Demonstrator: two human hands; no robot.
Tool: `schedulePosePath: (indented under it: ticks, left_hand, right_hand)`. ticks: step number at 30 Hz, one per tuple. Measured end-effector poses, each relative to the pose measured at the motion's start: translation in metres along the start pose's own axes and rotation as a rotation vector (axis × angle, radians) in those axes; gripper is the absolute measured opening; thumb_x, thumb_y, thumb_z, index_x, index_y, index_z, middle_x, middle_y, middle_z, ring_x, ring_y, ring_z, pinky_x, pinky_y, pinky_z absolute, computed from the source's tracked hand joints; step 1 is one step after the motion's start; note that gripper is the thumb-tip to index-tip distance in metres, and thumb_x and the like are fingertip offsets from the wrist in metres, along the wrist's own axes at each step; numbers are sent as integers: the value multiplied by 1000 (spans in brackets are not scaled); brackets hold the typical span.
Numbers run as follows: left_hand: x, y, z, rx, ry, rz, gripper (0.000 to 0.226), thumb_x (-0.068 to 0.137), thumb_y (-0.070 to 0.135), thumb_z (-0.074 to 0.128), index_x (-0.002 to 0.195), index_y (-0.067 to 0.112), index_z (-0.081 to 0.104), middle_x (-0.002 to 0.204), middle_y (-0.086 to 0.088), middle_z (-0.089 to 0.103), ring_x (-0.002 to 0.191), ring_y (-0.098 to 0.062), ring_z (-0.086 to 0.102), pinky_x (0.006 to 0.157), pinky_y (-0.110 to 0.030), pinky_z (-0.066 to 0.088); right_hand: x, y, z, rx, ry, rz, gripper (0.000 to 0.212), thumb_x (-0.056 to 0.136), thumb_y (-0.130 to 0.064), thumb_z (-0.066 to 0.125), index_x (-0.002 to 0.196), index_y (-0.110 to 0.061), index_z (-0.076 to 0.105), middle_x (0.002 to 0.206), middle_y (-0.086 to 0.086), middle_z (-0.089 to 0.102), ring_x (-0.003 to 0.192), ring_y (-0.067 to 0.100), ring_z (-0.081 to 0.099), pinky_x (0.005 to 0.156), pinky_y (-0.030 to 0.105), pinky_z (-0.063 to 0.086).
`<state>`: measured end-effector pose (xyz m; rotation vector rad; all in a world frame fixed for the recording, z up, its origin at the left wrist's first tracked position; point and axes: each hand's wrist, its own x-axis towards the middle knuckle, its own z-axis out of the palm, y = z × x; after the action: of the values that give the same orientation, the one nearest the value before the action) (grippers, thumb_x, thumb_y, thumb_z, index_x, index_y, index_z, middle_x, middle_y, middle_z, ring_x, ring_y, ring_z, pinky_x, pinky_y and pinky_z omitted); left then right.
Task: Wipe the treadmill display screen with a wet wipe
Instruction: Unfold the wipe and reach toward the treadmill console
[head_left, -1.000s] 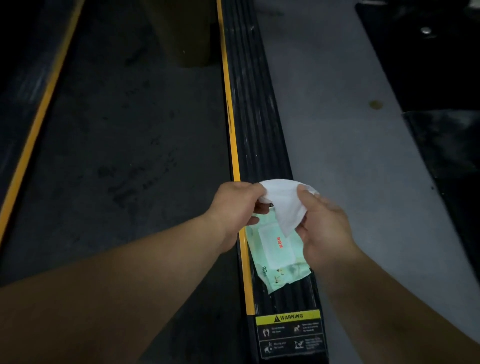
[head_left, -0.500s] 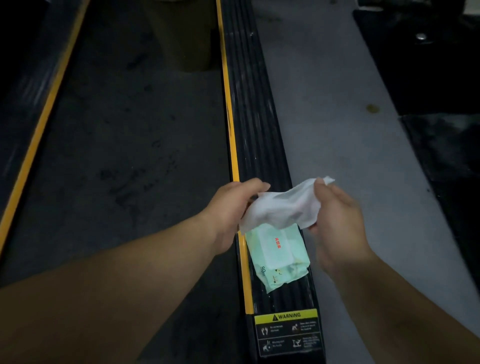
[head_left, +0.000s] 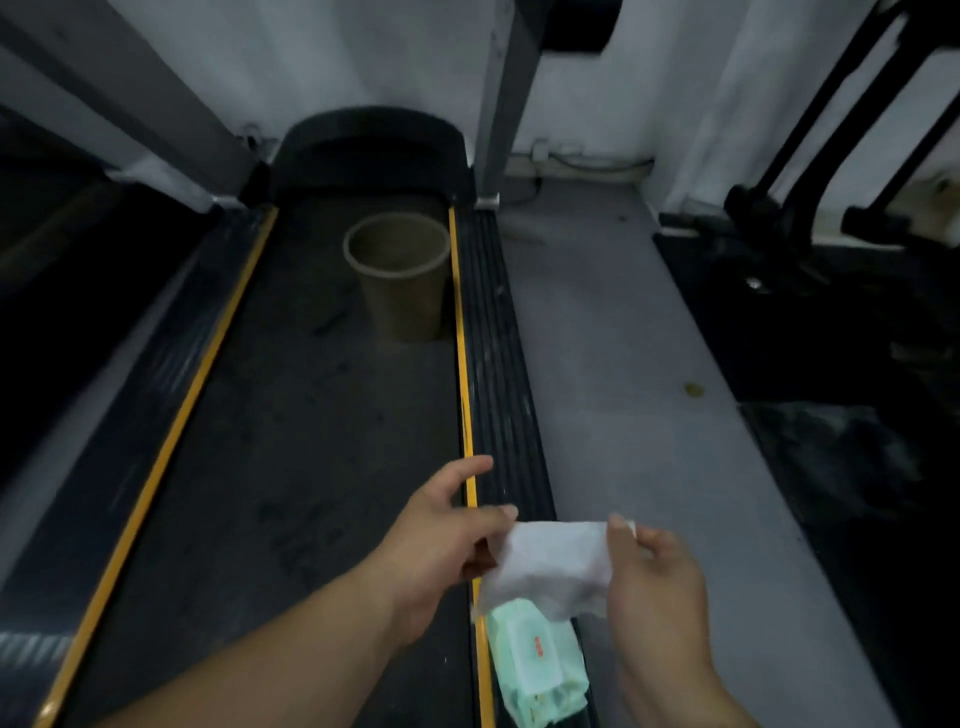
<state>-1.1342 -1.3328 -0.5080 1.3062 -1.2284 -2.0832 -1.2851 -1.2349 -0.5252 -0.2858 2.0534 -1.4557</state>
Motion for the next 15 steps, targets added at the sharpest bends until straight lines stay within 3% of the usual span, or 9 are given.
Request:
schedulePosePath:
  ticks: [2, 6, 9, 12, 15]
  left_hand:
    - [-26, 42, 3, 72, -68, 63, 52, 85, 6, 74, 124, 38, 62, 80, -12, 62, 74, -22, 60, 67, -31, 52]
    - [-82, 124, 14, 375, -121, 187, 47, 78, 1, 79, 115, 30, 72, 93, -1, 71, 82, -12, 68, 77, -27, 56]
    - [-125, 189, 22, 660, -31, 327, 36, 80, 6, 77, 110, 26, 74, 101, 6, 72, 90, -8, 68, 83, -24, 57]
    - [-169, 252, 28, 783, 60, 475, 17, 85, 16, 76, 98, 27, 78, 90, 6, 74, 82, -6, 68, 73, -26, 56]
    - [-218, 312, 33, 860, 99, 590, 6, 87, 22, 75, 88, 26, 79, 79, 5, 74, 73, -8, 68, 68, -31, 57]
  right_hand:
    - [-15, -42, -5, 45, 7, -41, 12, 97, -30, 64, 102, -18, 63, 96, 10, 72, 83, 22, 67, 65, 33, 48]
    - [-54, -141, -23, 56, -46, -162, 31, 98, -27, 63, 128, -28, 56, 114, 0, 62, 92, 11, 59, 72, 29, 43]
    - [-88, -215, -42, 49, -169, -234, 21, 93, -19, 67, 111, -30, 66, 100, 0, 67, 86, 10, 62, 66, 29, 45]
    - [-120, -277, -64, -27, -368, -306, 32, 76, -17, 71, 106, -28, 69, 100, -1, 71, 89, 13, 68, 68, 25, 51]
    - [-153, -332, -86, -220, -455, -421, 32, 77, -8, 74, 101, -29, 71, 94, -5, 73, 82, 9, 69, 67, 23, 54]
